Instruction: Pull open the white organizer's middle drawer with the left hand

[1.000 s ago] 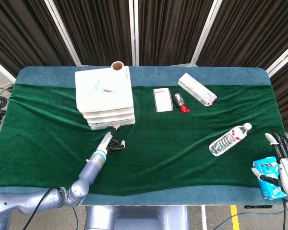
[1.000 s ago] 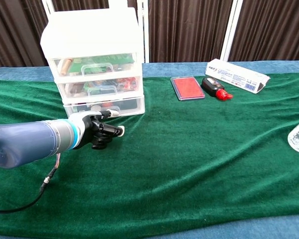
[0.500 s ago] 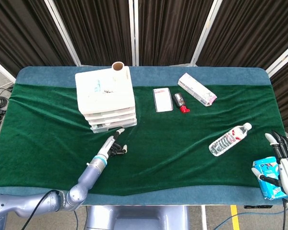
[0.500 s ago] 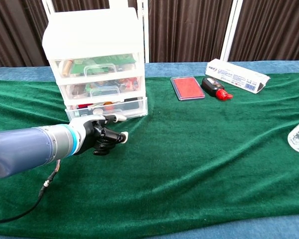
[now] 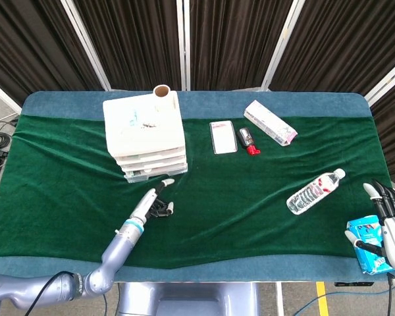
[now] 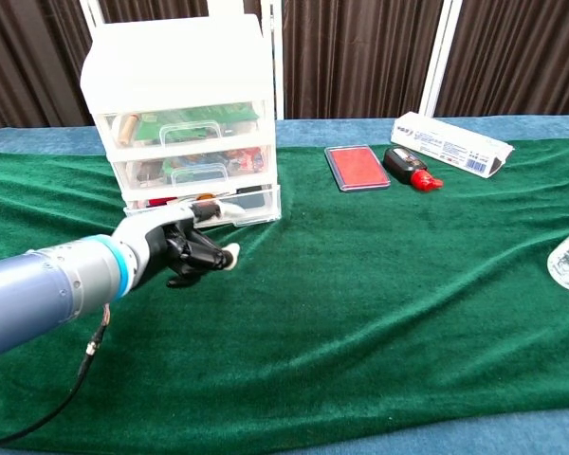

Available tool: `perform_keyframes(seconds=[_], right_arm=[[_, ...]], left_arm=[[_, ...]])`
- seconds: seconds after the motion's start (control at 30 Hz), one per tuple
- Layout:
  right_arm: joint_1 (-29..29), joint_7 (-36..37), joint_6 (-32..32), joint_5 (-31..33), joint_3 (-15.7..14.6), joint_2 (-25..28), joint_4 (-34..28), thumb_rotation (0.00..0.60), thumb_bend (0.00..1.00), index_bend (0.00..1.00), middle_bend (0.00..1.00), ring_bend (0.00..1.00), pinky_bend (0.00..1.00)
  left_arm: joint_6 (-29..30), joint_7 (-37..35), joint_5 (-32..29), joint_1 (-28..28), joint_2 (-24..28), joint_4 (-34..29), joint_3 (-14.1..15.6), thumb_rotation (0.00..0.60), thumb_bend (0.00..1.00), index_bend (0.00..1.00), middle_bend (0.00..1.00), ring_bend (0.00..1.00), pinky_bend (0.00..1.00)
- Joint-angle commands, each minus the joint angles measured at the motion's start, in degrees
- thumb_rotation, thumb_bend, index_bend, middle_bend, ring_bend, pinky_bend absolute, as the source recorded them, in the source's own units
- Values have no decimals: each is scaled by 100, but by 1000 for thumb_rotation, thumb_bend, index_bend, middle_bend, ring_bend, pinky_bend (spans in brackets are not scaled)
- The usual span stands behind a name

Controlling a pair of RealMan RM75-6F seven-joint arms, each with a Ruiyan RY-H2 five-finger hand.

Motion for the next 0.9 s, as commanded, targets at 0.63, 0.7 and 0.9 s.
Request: perform_keyframes(seconds=[0.63, 0.7, 0.9], right_arm=[[-6, 30, 15, -8, 1, 11, 4, 600, 44, 69, 0, 0, 0], [-5, 30, 13, -12, -2, 11, 4, 600, 44, 69, 0, 0, 0], [-2, 28, 9, -17, -4, 11, 5, 600, 43, 69, 0, 0, 0]], left_arm=[[2147, 3232, 224, -39, -647, 162, 68, 600, 609, 128, 943, 900, 927], [2104, 3230, 184, -46, -661, 195, 17, 600, 609, 134, 944, 900, 927], [2005, 3209, 121, -61, -690, 260, -77, 600, 610, 143, 944, 901, 927]])
